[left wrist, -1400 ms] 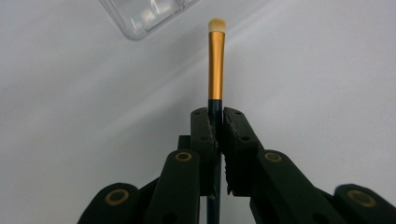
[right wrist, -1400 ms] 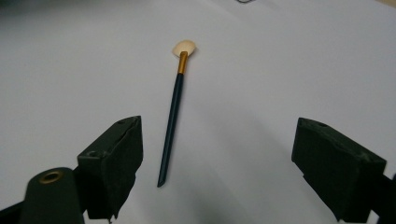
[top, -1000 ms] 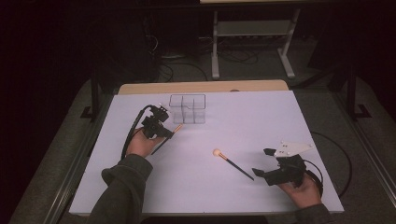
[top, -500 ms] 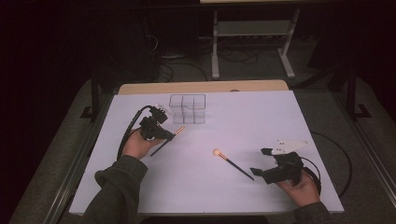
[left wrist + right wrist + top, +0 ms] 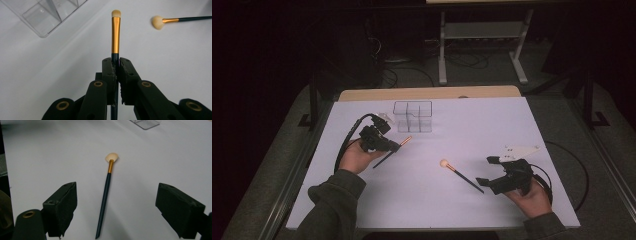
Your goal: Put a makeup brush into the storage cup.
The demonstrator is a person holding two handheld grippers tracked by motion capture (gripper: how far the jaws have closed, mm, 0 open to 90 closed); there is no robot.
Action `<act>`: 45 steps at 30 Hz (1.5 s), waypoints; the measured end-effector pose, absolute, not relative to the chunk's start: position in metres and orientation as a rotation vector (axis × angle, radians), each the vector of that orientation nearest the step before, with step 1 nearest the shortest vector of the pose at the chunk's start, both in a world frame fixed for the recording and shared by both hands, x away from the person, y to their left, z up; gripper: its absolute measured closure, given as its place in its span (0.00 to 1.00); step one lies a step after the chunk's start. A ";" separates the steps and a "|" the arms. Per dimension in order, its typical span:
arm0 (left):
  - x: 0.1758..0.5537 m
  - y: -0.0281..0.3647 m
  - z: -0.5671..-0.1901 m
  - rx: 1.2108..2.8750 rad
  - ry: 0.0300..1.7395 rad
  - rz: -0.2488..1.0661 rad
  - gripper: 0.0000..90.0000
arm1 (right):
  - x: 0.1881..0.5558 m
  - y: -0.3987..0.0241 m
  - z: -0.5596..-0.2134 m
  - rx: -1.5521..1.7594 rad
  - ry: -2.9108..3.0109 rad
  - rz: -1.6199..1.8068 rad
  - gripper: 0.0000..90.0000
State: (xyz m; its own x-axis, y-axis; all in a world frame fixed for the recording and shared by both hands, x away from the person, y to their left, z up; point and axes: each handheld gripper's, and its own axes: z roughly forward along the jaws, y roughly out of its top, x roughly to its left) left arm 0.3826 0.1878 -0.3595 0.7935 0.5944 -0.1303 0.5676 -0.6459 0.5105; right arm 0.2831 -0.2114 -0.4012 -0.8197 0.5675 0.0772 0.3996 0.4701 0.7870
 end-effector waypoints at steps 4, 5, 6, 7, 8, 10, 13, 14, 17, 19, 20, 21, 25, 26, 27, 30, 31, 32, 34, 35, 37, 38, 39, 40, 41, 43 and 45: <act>0.378 0.187 -0.356 2.430 0.841 0.064 0.93 | 0.285 -0.207 -0.398 0.829 2.538 1.274 0.18; 0.377 0.188 -0.355 2.435 0.830 0.060 0.93 | 0.286 -0.206 -0.397 0.818 2.539 1.273 0.18; 0.377 0.189 -0.354 2.443 0.815 0.059 0.93 | 0.286 -0.204 -0.397 0.820 2.541 1.277 0.19; 0.375 0.188 -0.355 2.419 0.827 0.058 0.93 | 0.287 -0.203 -0.396 0.818 2.550 1.274 0.18; 0.375 0.190 -0.353 2.436 0.803 0.055 0.93 | 0.288 -0.202 -0.395 0.806 2.551 1.275 0.18; 0.372 0.189 -0.353 2.420 0.810 0.055 0.93 | 0.289 -0.200 -0.394 0.803 2.554 1.277 0.18; 0.369 0.190 -0.351 2.430 0.760 0.054 0.93 | 0.290 -0.196 -0.391 0.796 2.570 1.281 0.18; 0.367 0.190 -0.350 2.424 0.752 0.052 0.93 | 0.291 -0.195 -0.391 0.784 2.570 1.283 0.18; 0.362 0.188 -0.348 2.397 0.754 0.043 0.93 | 0.292 -0.192 -0.388 0.767 2.573 1.302 0.18; 0.359 0.188 -0.347 2.395 0.736 0.041 0.93 | 0.294 -0.188 -0.386 0.757 2.579 1.298 0.18; 0.358 0.188 -0.346 2.399 0.722 0.043 0.93 | 0.294 -0.186 -0.385 0.746 2.582 1.297 0.18; 0.358 0.188 -0.345 2.409 0.698 0.042 0.93 | 0.295 -0.184 -0.384 0.738 2.584 1.295 0.18; 0.353 0.185 -0.344 2.395 0.670 0.038 0.93 | 0.298 -0.176 -0.380 0.708 2.601 1.305 0.19; 0.351 0.184 -0.344 2.386 0.681 0.032 0.93 | 0.299 -0.174 -0.378 0.706 2.607 1.310 0.19; 0.350 0.183 -0.344 2.391 0.664 0.033 0.93 | 0.299 -0.172 -0.377 0.700 2.613 1.313 0.19; 0.346 0.181 -0.343 2.393 0.635 0.020 0.93 | 0.301 -0.166 -0.374 0.683 2.629 1.327 0.20; 0.345 0.180 -0.343 2.391 0.624 0.018 0.93 | 0.302 -0.165 -0.373 0.679 2.635 1.330 0.20; 0.344 0.180 -0.343 2.385 0.621 0.016 0.93 | 0.304 -0.163 -0.372 0.679 2.636 1.337 0.20; 0.341 0.179 -0.343 2.387 0.599 0.013 0.93 | 0.305 -0.160 -0.370 0.674 2.647 1.353 0.20; 0.340 0.179 -0.343 2.387 0.588 0.013 0.93 | 0.306 -0.159 -0.369 0.671 2.650 1.356 0.20; 0.337 0.178 -0.342 2.388 0.565 0.012 0.93 | 0.307 -0.155 -0.368 0.660 2.663 1.361 0.21; 0.335 0.178 -0.341 2.387 0.552 0.012 0.93 | 0.308 -0.153 -0.367 0.653 2.671 1.361 0.21; 0.334 0.177 -0.341 2.387 0.541 0.013 0.93 | 0.308 -0.151 -0.366 0.652 2.678 1.361 0.21; 0.332 0.177 -0.340 2.384 0.533 0.010 0.93 | 0.309 -0.149 -0.366 0.654 2.682 1.360 0.21; 0.331 0.176 -0.339 2.388 0.522 0.011 0.93 | 0.309 -0.147 -0.365 0.663 2.689 1.361 0.21; 0.328 0.175 -0.338 2.387 0.501 0.011 0.93 | 0.310 -0.144 -0.364 0.651 2.697 1.378 0.21; 0.325 0.173 -0.338 2.389 0.483 0.014 0.93 | 0.311 -0.141 -0.364 0.642 2.707 1.385 0.22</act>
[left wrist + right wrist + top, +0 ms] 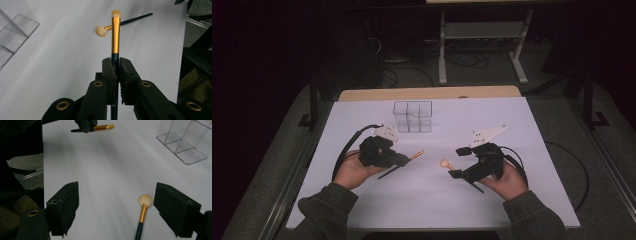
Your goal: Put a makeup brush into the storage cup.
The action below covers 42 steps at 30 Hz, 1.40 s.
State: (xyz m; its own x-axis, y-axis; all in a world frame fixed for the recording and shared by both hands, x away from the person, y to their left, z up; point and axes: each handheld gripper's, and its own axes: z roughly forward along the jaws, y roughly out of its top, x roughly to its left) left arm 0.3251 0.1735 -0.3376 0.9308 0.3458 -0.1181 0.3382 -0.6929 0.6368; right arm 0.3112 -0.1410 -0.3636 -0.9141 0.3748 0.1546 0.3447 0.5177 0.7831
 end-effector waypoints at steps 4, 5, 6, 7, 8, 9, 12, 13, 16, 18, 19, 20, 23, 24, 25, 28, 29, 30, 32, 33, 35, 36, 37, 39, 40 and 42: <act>0.320 0.170 -0.336 2.384 0.442 0.008 0.93 | 0.312 -0.134 -0.361 0.628 2.722 1.385 0.23; 0.319 0.169 -0.336 2.385 0.433 0.012 0.93 | 0.312 -0.133 -0.361 0.617 2.728 1.390 0.24; 0.318 0.168 -0.336 2.385 0.427 0.008 0.93 | 0.312 -0.132 -0.360 0.615 2.736 1.394 0.25; 0.316 0.167 -0.337 2.389 0.412 0.010 0.93 | 0.312 -0.130 -0.360 0.603 2.738 1.400 0.25; 0.316 0.166 -0.337 2.390 0.404 0.010 0.93 | 0.312 -0.128 -0.359 0.597 2.745 1.400 0.25; 0.315 0.165 -0.337 2.393 0.393 0.008 0.93 | 0.313 -0.127 -0.359 0.590 2.750 1.400 0.26; 0.310 0.161 -0.339 2.412 0.356 0.018 0.93 | 0.312 -0.123 -0.358 0.580 2.773 1.405 0.28; 0.309 0.160 -0.339 2.413 0.339 0.016 0.93 | 0.312 -0.122 -0.358 0.565 2.777 1.409 0.28; 0.305 0.157 -0.340 2.413 0.305 0.010 0.93 | 0.311 -0.117 -0.358 0.546 2.792 1.424 0.30; 0.303 0.155 -0.340 2.406 0.286 0.006 0.93 | 0.310 -0.115 -0.358 0.536 2.802 1.434 0.32; 0.302 0.154 -0.339 2.408 0.274 0.002 0.93 | 0.310 -0.114 -0.359 0.519 2.806 1.447 0.33; 0.301 0.153 -0.339 2.410 0.256 0.005 0.93 | 0.309 -0.113 -0.359 0.515 2.808 1.462 0.34; 0.298 0.149 -0.340 2.410 0.242 -0.001 0.93 | 0.308 -0.110 -0.358 0.492 2.815 1.480 0.37; 0.298 0.148 -0.340 2.415 0.230 -0.005 0.93 | 0.307 -0.109 -0.358 0.474 2.817 1.479 0.39; 0.297 0.147 -0.340 2.412 0.224 -0.014 0.92 | 0.307 -0.108 -0.359 0.453 2.821 1.493 0.40; 0.295 0.143 -0.341 2.416 0.196 -0.018 0.93 | 0.306 -0.104 -0.359 0.425 2.836 1.502 0.45; 0.294 0.142 -0.341 2.417 0.190 -0.016 0.93 | 0.306 -0.103 -0.360 0.405 2.839 1.498 0.46; 0.294 0.141 -0.341 2.423 0.180 -0.018 0.93 | 0.306 -0.102 -0.360 0.399 2.846 1.491 0.47; 0.293 0.140 -0.342 2.424 0.164 -0.021 0.93 | 0.304 -0.100 -0.361 0.390 2.855 1.500 0.48; 0.293 0.140 -0.342 2.425 0.159 -0.022 0.92 | 0.304 -0.099 -0.361 0.383 2.858 1.502 0.49; 0.292 0.139 -0.342 2.421 0.157 -0.023 0.93 | 0.304 -0.099 -0.361 0.379 2.867 1.502 0.51; 0.292 0.139 -0.342 2.421 0.156 -0.025 0.92 | 0.304 -0.099 -0.361 0.381 2.872 1.502 0.52; 0.292 0.139 -0.342 2.421 0.155 -0.025 0.92 | 0.304 -0.098 -0.362 0.380 2.876 1.503 0.53; 0.292 0.139 -0.342 2.420 0.154 -0.025 0.92 | 0.304 -0.098 -0.362 0.371 2.879 1.491 0.55; 0.292 0.139 -0.342 2.423 0.152 -0.025 0.92 | 0.304 -0.098 -0.362 0.373 2.884 1.485 0.56; 0.292 0.139 -0.342 2.432 0.141 -0.024 0.93 | 0.304 -0.098 -0.363 0.375 2.891 1.473 0.58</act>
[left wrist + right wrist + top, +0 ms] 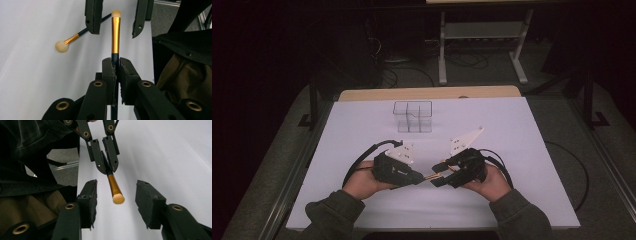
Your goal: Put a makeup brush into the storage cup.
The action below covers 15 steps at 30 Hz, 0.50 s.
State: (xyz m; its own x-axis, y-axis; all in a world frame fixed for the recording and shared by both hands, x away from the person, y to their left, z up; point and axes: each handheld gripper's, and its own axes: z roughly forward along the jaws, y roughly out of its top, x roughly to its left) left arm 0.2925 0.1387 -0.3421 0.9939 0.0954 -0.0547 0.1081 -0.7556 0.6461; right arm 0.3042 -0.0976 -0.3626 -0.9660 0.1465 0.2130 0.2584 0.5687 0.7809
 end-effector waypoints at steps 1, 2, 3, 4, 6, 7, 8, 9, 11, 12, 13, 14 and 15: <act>0.292 0.138 -0.342 2.431 0.140 -0.022 0.92 | 0.304 -0.097 -0.363 -0.349 -2.672 -1.354 0.58; 0.292 0.138 -0.342 2.427 0.146 -0.024 0.92 | 0.304 -0.098 -0.363 -0.347 -2.677 -1.348 0.59; 0.292 0.138 -0.343 2.427 0.145 -0.024 0.93 | 0.304 -0.098 -0.363 -0.347 -2.676 -1.346 0.60; 0.292 0.137 -0.343 2.429 0.145 -0.030 0.92 | 0.304 -0.098 -0.363 -0.345 -2.675 -1.344 0.60; 0.293 0.136 -0.343 2.441 0.127 -0.025 0.93 | 0.304 -0.098 -0.362 -0.346 -2.679 -1.335 0.61; 0.293 0.136 -0.343 2.441 0.130 -0.031 0.93 | 0.304 -0.098 -0.362 -0.344 -2.680 -1.330 0.61; 0.293 0.135 -0.344 2.441 0.130 -0.030 0.92 | 0.304 -0.098 -0.362 -0.343 -2.682 -1.326 0.62; 0.293 0.135 -0.344 2.443 0.131 -0.031 0.93 | 0.304 -0.099 -0.362 -0.340 -2.682 -1.321 0.63; 0.293 0.134 -0.343 2.450 0.123 -0.035 0.93 | 0.305 -0.099 -0.362 -0.338 -2.685 -1.305 0.64; 0.293 0.133 -0.343 2.452 0.120 -0.033 0.93 | 0.305 -0.100 -0.361 -0.340 -2.680 -1.300 0.64; 0.293 0.133 -0.343 2.452 0.121 -0.035 0.92 | 0.305 -0.100 -0.362 -0.338 -2.684 -1.295 0.65; 0.293 0.132 -0.343 2.451 0.119 -0.033 0.93 | 0.306 -0.100 -0.362 -0.332 -2.686 -1.291 0.65; 0.293 0.132 -0.342 2.453 0.115 -0.033 0.92 | 0.306 -0.100 -0.362 -0.326 -2.688 -1.287 0.65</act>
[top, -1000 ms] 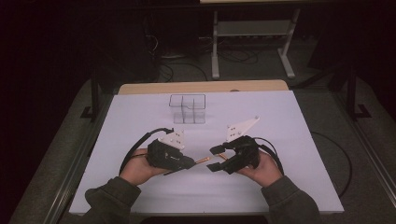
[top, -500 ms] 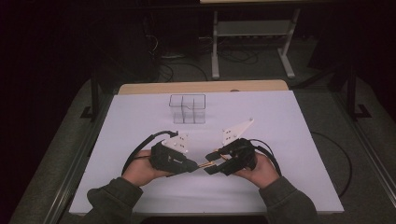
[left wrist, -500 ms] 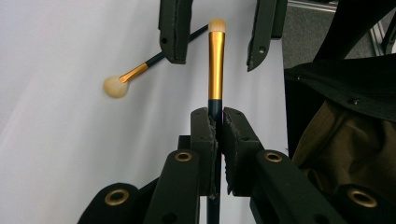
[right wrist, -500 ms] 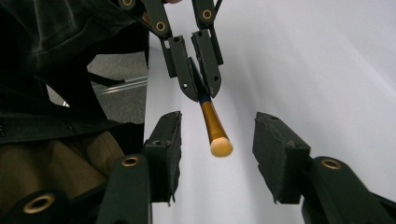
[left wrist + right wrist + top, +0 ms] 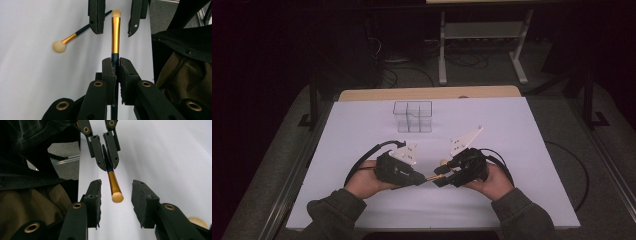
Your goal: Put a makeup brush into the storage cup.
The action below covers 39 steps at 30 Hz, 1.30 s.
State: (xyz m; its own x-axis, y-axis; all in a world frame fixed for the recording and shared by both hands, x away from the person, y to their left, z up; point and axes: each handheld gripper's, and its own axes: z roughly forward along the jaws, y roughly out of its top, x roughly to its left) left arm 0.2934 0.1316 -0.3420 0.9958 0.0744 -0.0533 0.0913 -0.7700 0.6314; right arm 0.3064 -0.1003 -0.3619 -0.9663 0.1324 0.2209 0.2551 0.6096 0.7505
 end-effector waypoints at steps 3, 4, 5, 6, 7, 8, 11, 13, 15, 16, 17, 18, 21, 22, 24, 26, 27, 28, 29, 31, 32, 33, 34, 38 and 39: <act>0.294 0.130 -0.341 2.456 0.109 -0.034 0.92 | 0.306 -0.100 -0.361 -0.322 -2.688 -1.267 0.67; 0.293 0.130 -0.340 2.457 0.109 -0.035 0.93 | 0.307 -0.100 -0.359 -0.315 -2.691 -1.261 0.68; 0.293 0.129 -0.340 2.456 0.106 -0.037 0.93 | 0.307 -0.100 -0.358 -0.308 -2.694 -1.259 0.68; 0.293 0.128 -0.340 2.456 0.103 -0.038 0.93 | 0.307 -0.100 -0.357 -0.306 -2.701 -1.247 0.69; 0.293 0.127 -0.340 2.461 0.098 -0.038 0.93 | 0.307 -0.100 -0.355 -0.307 -2.697 -1.246 0.70; 0.292 0.126 -0.340 2.460 0.092 -0.040 0.93 | 0.307 -0.100 -0.354 -0.296 -2.703 -1.247 0.72; 0.292 0.124 -0.338 2.461 0.080 -0.041 0.93 | 0.308 -0.099 -0.352 -0.280 -2.707 -1.224 0.75; 0.292 0.124 -0.338 2.459 0.080 -0.044 0.92 | 0.308 -0.098 -0.352 -0.274 -2.713 -1.210 0.77; 0.292 0.123 -0.338 2.461 0.076 -0.047 0.93 | 0.308 -0.098 -0.352 -0.267 -2.701 -1.212 0.81; 0.292 0.123 -0.338 2.459 0.074 -0.047 0.93 | 0.308 -0.098 -0.352 -0.264 -2.700 -1.212 0.83; 0.292 0.123 -0.338 2.460 0.072 -0.048 0.93 | 0.309 -0.098 -0.352 -0.257 -2.698 -1.202 0.86; 0.292 0.123 -0.338 2.459 0.071 -0.050 0.93 | 0.308 -0.098 -0.352 -0.256 -2.697 -1.196 0.89; 0.292 0.122 -0.338 2.460 0.073 -0.052 0.93 | 0.308 -0.097 -0.352 -0.244 -2.694 -1.194 0.91; 0.292 0.122 -0.339 2.461 0.071 -0.049 0.93 | 0.308 -0.098 -0.352 -0.246 -2.694 -1.190 0.91; 0.292 0.121 -0.339 2.463 0.068 -0.050 0.92 | 0.309 -0.098 -0.352 -0.249 -2.693 -1.181 0.92; 0.292 0.120 -0.340 2.472 0.075 -0.059 0.92 | 0.309 -0.097 -0.352 -0.238 -2.699 -1.176 0.92; 0.292 0.119 -0.340 2.477 0.077 -0.069 0.91 | 0.308 -0.096 -0.351 -0.235 -2.708 -1.169 0.92; 0.292 0.119 -0.340 2.485 0.074 -0.066 0.90 | 0.308 -0.096 -0.350 -0.219 -2.724 -1.153 0.92; 0.292 0.118 -0.340 2.493 0.077 -0.058 0.86 | 0.307 -0.095 -0.349 -0.220 -2.731 -1.137 0.92; 0.292 0.118 -0.341 2.515 0.069 -0.064 0.85 | 0.307 -0.093 -0.346 -0.203 -2.756 -1.112 0.92; 0.292 0.117 -0.341 2.520 0.078 -0.069 0.83 | 0.307 -0.092 -0.345 -0.199 -2.768 -1.101 0.92; 0.292 0.117 -0.341 2.530 0.069 -0.061 0.83 | 0.307 -0.091 -0.343 -0.192 -2.772 -1.090 0.92; 0.291 0.116 -0.341 2.531 0.076 -0.060 0.83 | 0.306 -0.090 -0.341 -0.181 -2.778 -1.075 0.92; 0.291 0.116 -0.341 2.535 0.068 -0.057 0.87 | 0.305 -0.084 -0.334 -0.137 -2.829 -1.019 0.92; 0.291 0.116 -0.341 2.532 0.070 -0.059 0.89 | 0.304 -0.083 -0.332 -0.135 -2.838 -1.014 0.92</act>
